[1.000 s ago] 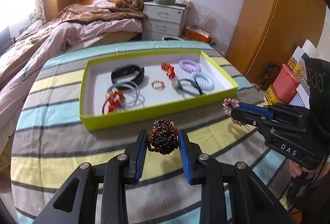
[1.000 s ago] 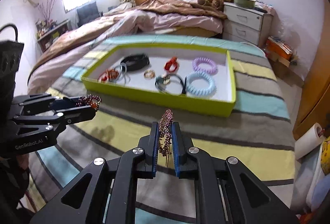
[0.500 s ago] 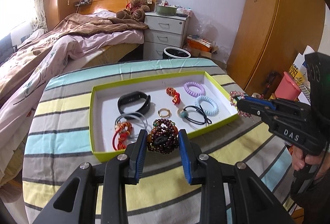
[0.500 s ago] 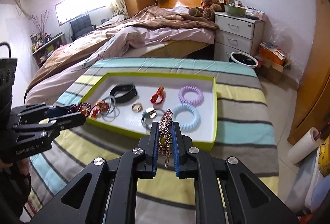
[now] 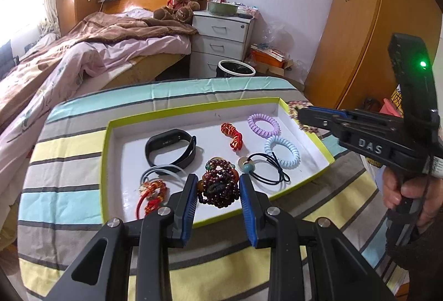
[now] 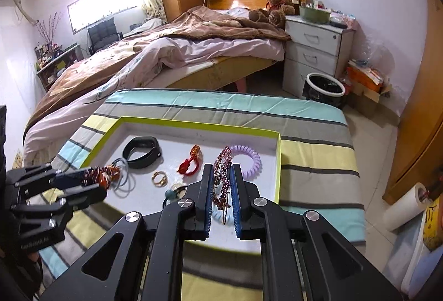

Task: Organize jewelry
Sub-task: 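Carry the beaded bracelet and pink hair clip into the green box, open both tools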

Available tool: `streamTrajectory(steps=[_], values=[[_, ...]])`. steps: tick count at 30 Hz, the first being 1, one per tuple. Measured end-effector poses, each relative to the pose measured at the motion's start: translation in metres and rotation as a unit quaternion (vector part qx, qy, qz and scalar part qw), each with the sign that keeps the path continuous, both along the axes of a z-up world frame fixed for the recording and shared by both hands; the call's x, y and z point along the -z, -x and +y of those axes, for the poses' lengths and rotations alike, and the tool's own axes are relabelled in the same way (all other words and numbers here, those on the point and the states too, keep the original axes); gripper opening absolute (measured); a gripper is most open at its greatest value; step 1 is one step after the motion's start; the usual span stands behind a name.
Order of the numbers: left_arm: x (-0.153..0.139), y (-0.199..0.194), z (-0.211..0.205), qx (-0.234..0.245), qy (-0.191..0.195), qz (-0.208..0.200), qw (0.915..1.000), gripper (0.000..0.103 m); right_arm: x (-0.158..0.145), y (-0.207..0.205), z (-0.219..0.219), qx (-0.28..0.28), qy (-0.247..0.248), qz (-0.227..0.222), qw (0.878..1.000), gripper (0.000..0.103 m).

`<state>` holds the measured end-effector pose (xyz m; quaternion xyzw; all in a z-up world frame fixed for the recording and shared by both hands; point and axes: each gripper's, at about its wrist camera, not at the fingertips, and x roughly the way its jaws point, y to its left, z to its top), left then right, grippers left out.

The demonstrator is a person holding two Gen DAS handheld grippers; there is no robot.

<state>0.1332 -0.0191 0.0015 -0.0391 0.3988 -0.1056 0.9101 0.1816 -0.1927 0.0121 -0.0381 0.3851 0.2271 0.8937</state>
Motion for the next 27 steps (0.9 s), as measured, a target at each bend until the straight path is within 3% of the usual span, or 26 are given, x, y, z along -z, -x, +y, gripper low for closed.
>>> streamTrajectory(steps=[13,27], values=[[0.029,-0.025,-0.005,-0.001,0.003,0.035,0.9994,0.031,0.035,-0.039,0.023,-0.036,-0.011,0.065,0.997,0.012],[0.04,-0.036,-0.001,-0.006,0.004,0.051,0.9987,0.031,0.05,-0.055,0.032,-0.039,0.02,0.071,0.997,0.012]])
